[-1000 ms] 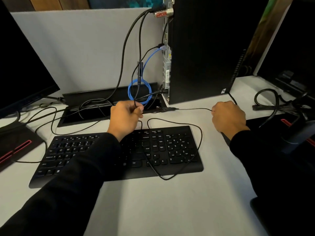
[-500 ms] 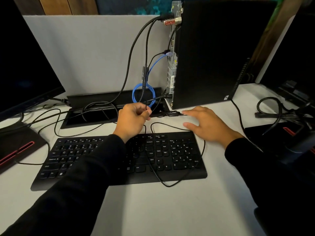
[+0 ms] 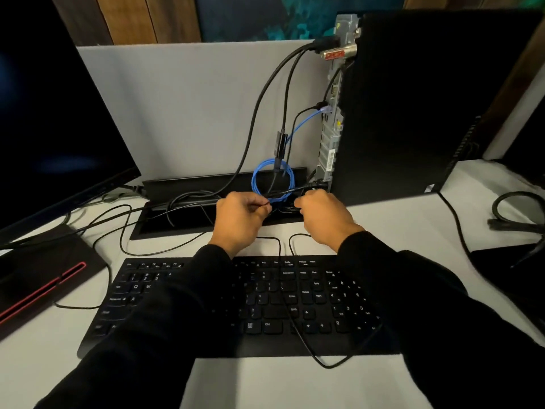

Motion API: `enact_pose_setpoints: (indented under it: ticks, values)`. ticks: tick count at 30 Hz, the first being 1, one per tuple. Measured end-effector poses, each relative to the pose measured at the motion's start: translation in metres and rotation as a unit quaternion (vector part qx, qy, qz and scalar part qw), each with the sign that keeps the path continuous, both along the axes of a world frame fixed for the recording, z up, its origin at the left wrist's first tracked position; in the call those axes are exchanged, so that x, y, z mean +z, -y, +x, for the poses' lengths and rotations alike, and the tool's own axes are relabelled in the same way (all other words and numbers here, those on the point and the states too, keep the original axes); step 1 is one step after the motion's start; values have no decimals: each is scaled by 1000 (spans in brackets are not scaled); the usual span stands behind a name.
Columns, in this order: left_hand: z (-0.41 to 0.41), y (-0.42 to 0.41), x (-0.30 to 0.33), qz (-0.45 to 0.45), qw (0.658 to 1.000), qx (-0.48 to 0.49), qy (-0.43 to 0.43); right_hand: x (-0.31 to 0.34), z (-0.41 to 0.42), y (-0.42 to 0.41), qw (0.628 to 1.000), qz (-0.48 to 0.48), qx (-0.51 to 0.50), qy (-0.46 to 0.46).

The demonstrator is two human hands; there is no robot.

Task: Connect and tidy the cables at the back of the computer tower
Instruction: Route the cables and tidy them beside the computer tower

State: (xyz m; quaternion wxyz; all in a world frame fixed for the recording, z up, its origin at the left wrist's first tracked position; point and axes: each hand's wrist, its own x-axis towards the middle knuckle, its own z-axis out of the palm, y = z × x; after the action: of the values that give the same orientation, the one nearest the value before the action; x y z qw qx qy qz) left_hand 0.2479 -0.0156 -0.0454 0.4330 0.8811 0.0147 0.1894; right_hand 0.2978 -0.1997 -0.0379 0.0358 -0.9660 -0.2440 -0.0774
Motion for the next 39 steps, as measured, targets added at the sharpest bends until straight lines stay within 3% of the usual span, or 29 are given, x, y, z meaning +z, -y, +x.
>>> enact_pose_setpoints:
  ticks: [5,10,15,23,30,34,39]
  values:
    - [12,9,-5,128,988,-82,4,-5,18,-17,999,-18,11,-42]
    - [34,19,-16,213,976,-37,-41,-3,35,-23,992,-36,35,-116]
    - [39,23,-27,208,976,25,-56,8,35,-24,973,-11,53,-222]
    - [36,7,-25,215,970,-39,-106,9,25,-28,955,-31,63,-287]
    - [29,5,-12,230,957,-68,-163,2,15,-17,970,-2,69,-231]
    - [14,-5,2,217,965,-118,-90,9,9,-9,985,-22,67,-160]
    - [-20,-33,18,128,989,-70,-17,21,-13,2,987,-10,77,-138]
